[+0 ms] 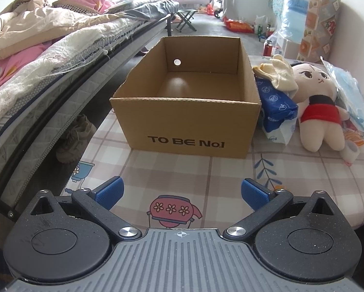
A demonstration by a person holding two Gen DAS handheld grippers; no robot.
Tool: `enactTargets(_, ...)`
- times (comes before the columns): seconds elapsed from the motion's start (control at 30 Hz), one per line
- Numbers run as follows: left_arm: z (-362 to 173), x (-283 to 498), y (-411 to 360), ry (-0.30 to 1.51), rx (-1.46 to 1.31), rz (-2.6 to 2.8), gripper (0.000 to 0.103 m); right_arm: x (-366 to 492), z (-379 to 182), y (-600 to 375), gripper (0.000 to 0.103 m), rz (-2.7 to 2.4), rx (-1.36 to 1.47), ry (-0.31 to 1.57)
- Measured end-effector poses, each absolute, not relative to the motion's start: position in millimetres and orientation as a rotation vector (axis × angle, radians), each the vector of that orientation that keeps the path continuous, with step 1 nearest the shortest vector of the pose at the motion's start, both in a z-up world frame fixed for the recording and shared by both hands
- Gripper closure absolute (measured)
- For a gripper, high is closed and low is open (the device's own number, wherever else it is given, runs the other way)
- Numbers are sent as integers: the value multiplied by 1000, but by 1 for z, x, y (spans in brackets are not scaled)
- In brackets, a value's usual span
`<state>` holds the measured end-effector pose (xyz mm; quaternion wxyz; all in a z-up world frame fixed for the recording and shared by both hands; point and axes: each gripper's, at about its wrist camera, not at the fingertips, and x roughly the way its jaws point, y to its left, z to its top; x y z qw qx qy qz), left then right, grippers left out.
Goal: Organize soft objects
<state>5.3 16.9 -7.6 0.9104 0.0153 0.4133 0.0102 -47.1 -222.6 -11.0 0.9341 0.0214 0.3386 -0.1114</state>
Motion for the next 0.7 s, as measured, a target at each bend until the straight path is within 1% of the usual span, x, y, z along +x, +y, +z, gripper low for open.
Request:
enactTargets(0.33, -11, 12, 5, 845, 67, -24, 0, -45, -12, -229, 0, -246, 51, 694)
enactTargets(0.7, 6, 19, -33, 759, 166, -180, 0, -43, -15, -251, 0, -221, 92, 655)
